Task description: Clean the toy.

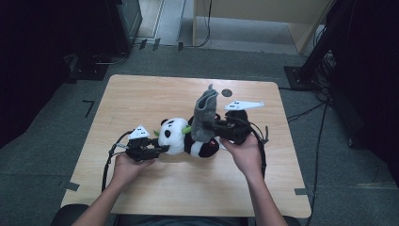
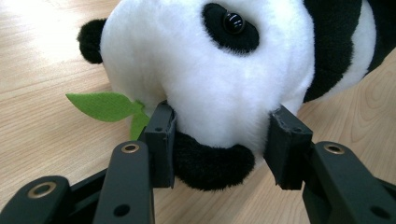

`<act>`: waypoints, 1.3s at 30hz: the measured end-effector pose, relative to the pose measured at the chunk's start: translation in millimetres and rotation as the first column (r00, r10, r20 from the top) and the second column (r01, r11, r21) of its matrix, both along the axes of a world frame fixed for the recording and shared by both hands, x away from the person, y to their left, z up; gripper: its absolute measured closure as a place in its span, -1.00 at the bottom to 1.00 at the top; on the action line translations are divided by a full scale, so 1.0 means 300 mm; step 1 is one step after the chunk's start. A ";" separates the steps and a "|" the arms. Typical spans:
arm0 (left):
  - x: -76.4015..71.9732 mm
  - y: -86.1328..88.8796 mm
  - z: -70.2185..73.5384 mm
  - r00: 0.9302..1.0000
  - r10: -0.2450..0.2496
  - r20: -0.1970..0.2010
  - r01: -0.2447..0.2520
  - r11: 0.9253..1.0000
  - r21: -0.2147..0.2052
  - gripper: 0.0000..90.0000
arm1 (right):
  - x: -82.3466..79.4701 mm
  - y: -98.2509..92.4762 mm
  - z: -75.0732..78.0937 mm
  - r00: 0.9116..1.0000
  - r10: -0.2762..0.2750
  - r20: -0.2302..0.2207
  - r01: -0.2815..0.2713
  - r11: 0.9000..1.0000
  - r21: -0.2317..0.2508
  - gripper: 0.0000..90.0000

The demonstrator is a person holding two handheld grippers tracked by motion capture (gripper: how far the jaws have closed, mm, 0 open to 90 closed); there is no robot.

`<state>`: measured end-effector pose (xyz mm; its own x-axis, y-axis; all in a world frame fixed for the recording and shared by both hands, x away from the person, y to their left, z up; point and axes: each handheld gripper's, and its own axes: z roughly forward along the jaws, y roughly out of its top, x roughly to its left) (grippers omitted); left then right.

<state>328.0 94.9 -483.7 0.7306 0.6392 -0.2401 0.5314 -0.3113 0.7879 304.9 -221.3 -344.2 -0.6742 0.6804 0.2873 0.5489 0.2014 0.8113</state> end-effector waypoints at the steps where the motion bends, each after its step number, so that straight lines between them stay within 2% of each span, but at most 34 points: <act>1: 0.000 0.000 0.000 1.000 0.000 -0.001 0.000 1.000 -0.001 0.15 | -0.007 0.027 0.003 1.000 0.025 0.002 -0.025 1.000 0.003 0.83; 6: -0.002 0.000 0.002 1.000 0.001 -0.006 -0.001 1.000 -0.004 0.14 | -0.033 0.168 -0.010 0.989 0.146 0.002 -0.146 0.989 0.010 0.83; 9: -0.006 0.000 0.003 1.000 0.000 -0.007 0.000 1.000 -0.001 0.14 | -0.034 0.240 -0.041 0.981 0.196 -0.003 -0.196 0.981 -0.001 0.83; 11: -0.008 -0.002 0.004 1.000 0.003 -0.009 -0.003 1.000 -0.004 0.14 | -0.024 0.276 -0.076 0.975 0.219 -0.022 -0.219 0.976 0.004 0.82; 12: -0.009 -0.002 0.004 1.000 0.003 -0.010 -0.003 1.000 -0.004 0.14 | -0.018 0.290 -0.097 0.974 0.225 -0.032 -0.225 0.974 0.006 0.82; 14: -0.011 -0.002 0.004 1.000 0.005 -0.009 -0.005 1.000 -0.004 0.14 | 0.002 0.311 -0.142 0.975 0.214 -0.058 -0.216 0.976 -0.024 0.82; 17: -0.013 -0.003 0.005 1.000 0.004 -0.009 -0.004 1.000 -0.001 0.14 | 0.028 0.330 -0.211 0.983 0.163 -0.087 -0.173 0.977 -0.122 0.79; 19: -0.012 -0.003 0.004 1.000 0.004 -0.010 -0.004 1.000 0.009 0.14 | 0.043 0.331 -0.249 0.987 0.132 -0.095 -0.147 0.974 -0.175 0.79; 21: -0.011 -0.002 0.003 1.000 0.006 -0.014 -0.006 1.000 0.005 0.15 | 0.055 0.318 -0.268 0.986 0.131 -0.104 -0.147 0.975 -0.169 0.79; 22: -0.011 -0.002 0.003 1.000 0.007 -0.015 -0.007 1.000 0.004 0.15 | 0.057 0.311 -0.267 0.987 0.126 -0.104 -0.143 0.974 -0.175 0.79; 26: -0.008 0.001 0.003 1.000 0.002 -0.019 -0.002 1.000 0.008 0.15 | 0.052 0.285 -0.247 0.992 0.086 -0.093 -0.107 0.962 -0.250 0.80; 28: -0.006 0.001 0.004 1.000 0.002 -0.024 -0.002 1.000 0.006 0.15 | 0.052 0.259 -0.240 0.993 0.084 -0.086 -0.104 0.958 -0.266 0.80; 32: -0.001 0.002 0.006 0.999 0.004 -0.034 -0.004 1.000 -0.004 0.15 | 0.049 0.220 -0.224 0.994 0.076 -0.076 -0.095 0.955 -0.282 0.81; 35: 0.002 0.002 0.008 0.999 0.005 -0.042 -0.005 1.000 -0.010 0.15 | 0.051 0.194 -0.214 0.995 0.065 -0.074 -0.083 0.956 -0.282 0.81; 39: 0.006 0.004 0.008 0.999 0.004 -0.047 -0.004 1.000 -0.013 0.15 | 0.059 0.141 -0.203 0.996 0.036 -0.083 -0.057 0.964 -0.258 0.81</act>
